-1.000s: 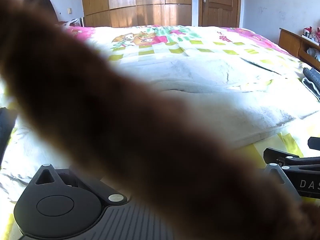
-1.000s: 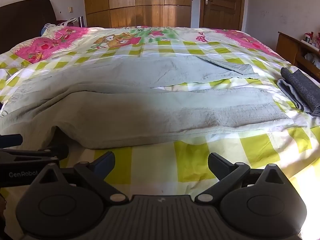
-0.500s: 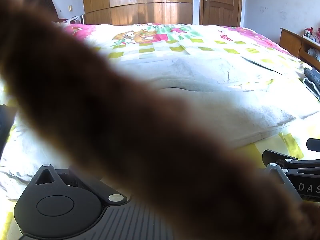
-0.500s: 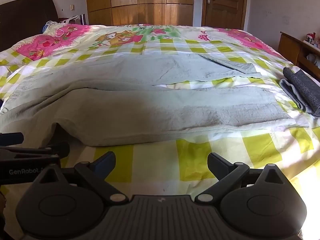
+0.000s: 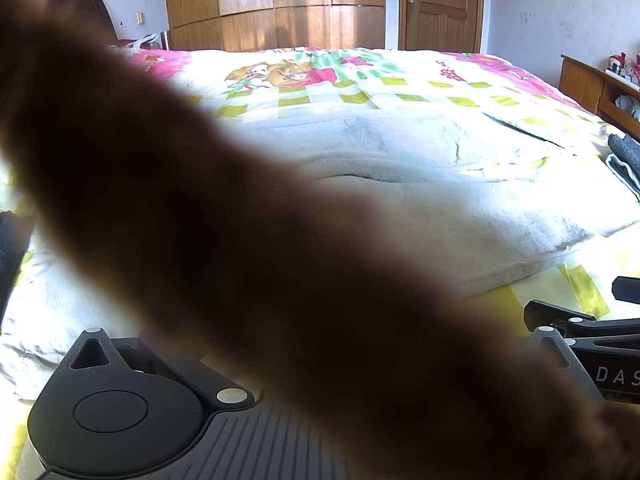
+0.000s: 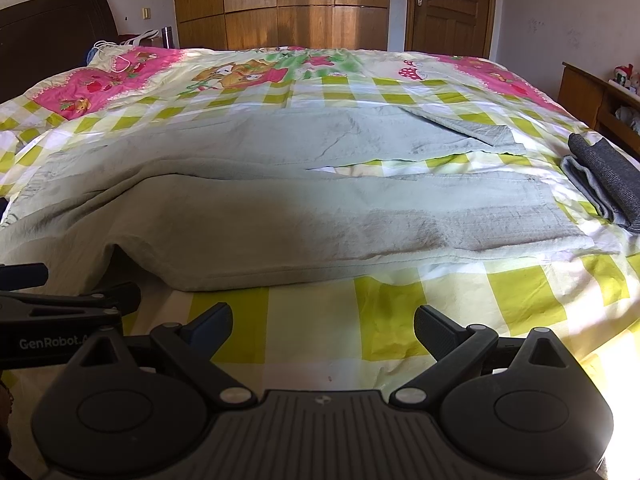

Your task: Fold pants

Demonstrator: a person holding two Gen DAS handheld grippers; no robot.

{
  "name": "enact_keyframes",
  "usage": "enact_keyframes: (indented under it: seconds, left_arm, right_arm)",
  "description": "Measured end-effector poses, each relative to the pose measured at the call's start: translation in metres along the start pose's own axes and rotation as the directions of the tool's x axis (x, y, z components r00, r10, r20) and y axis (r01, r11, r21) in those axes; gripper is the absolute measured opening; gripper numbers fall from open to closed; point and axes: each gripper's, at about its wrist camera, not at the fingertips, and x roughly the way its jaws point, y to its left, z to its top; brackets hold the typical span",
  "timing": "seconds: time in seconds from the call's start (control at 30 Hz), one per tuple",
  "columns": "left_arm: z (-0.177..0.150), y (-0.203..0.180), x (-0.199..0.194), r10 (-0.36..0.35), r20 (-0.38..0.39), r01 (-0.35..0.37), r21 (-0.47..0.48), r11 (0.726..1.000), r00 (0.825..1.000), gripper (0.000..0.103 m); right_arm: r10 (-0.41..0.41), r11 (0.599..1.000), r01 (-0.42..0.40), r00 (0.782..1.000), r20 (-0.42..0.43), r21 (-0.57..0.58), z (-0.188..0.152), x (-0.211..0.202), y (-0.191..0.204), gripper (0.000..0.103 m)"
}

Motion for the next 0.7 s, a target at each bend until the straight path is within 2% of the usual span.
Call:
enact_keyframes:
  seconds: [0.7]
  left_arm:
    - [0.0003, 0.0007, 0.0000, -0.001, -0.003, 0.001, -0.002, 1.000, 1.000, 0.103]
  right_arm:
    - [0.001, 1.000, -0.001, 1.000, -0.002, -0.005, -0.0024, -0.0007, 0.0043, 0.103]
